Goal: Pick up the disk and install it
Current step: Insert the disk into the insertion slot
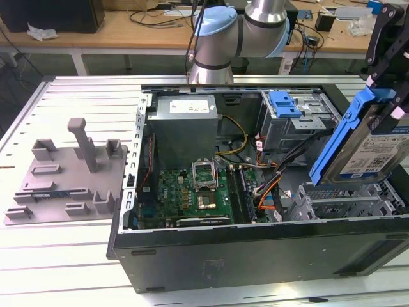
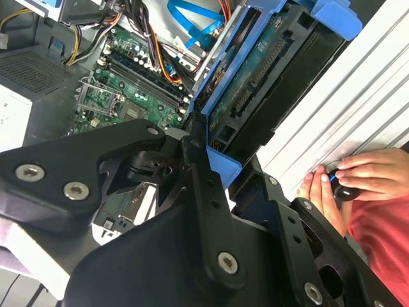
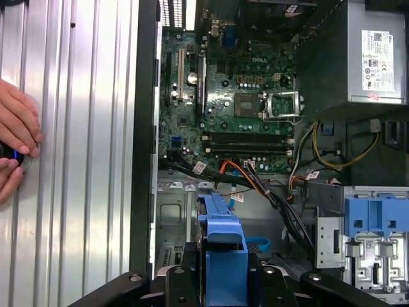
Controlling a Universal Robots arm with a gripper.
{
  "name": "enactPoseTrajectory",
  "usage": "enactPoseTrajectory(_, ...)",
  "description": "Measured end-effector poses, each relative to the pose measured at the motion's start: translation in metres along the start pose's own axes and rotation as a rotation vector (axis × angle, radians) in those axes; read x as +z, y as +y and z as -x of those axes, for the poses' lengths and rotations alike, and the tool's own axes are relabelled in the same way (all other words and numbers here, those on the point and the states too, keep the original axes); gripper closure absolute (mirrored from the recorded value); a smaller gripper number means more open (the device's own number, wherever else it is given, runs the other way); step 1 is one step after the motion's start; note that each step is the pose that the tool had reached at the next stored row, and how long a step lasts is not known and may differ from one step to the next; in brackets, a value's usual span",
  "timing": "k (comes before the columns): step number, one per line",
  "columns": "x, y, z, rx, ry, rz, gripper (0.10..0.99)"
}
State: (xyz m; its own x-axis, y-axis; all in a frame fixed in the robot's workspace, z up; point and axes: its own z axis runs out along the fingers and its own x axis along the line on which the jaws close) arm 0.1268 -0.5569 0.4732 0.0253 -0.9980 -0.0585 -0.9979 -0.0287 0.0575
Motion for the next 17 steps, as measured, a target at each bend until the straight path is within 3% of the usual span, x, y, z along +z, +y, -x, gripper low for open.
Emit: enactPoseTrajectory(17, 0.0059, -0.0003, -0.0022, 0.0, 0.0, 0.0, 0.718)
